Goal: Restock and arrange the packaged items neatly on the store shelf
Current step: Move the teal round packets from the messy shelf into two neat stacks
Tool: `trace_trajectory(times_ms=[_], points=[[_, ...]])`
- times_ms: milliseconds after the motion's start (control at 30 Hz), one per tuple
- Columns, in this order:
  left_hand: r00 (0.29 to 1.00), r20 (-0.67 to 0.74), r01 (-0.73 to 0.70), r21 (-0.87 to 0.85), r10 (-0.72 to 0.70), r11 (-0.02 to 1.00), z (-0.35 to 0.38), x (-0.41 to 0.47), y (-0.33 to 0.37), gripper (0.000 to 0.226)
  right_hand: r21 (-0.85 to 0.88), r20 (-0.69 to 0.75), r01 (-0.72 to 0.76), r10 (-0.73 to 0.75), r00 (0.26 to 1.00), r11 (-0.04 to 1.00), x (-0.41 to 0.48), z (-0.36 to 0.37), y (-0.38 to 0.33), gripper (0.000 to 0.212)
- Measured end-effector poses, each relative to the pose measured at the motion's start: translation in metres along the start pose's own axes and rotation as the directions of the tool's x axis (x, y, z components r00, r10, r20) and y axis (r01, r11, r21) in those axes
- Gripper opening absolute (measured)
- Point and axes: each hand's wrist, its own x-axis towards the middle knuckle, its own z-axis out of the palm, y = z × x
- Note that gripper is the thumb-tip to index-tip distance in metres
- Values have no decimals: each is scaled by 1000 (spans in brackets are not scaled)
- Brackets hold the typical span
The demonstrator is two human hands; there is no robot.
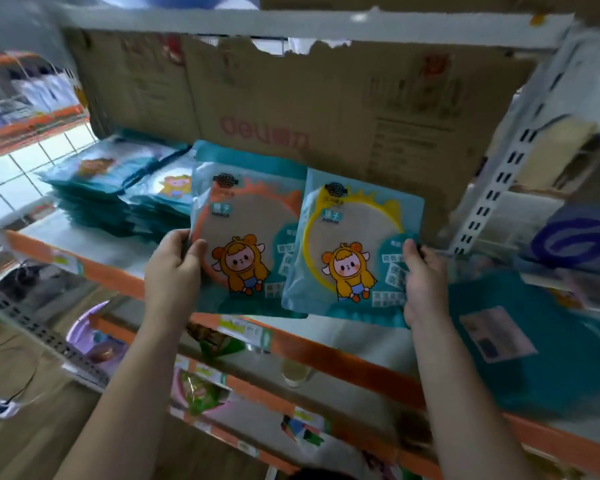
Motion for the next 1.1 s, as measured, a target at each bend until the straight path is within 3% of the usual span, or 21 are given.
trace_trajectory(times_ms=[200,433,633,733,800,1000,1100], points=[[999,6,39,-87,-39,995,-19,72,-13,11,12,2,-14,14,1000,1000,17,74,-4,15],[999,38,-33,-126,38,991,-38,141,-35,13,5,-94,-6,7,996,1000,14,129,-3,15],[987,158,28,-222,7,975,-77,219,-62,30,63,-235,64,-48,971,996,-5,189,10,11],[978,206,74,-252,-21,965,-102,270,-79,23,77,-282,102,-77,956,992,-17,222,16,9],[981,192,78,-221,-35,972,-120,300,-93,15,67,-309,122,-95,946,990,-23,242,20,10],[974,187,146,-73,-131,987,-168,375,-137,22,26,-366,159,-139,920,987,-42,286,38,14],[969,233,42,154,-77,987,-174,390,-149,18,25,-395,154,-132,909,988,-47,299,45,14]])
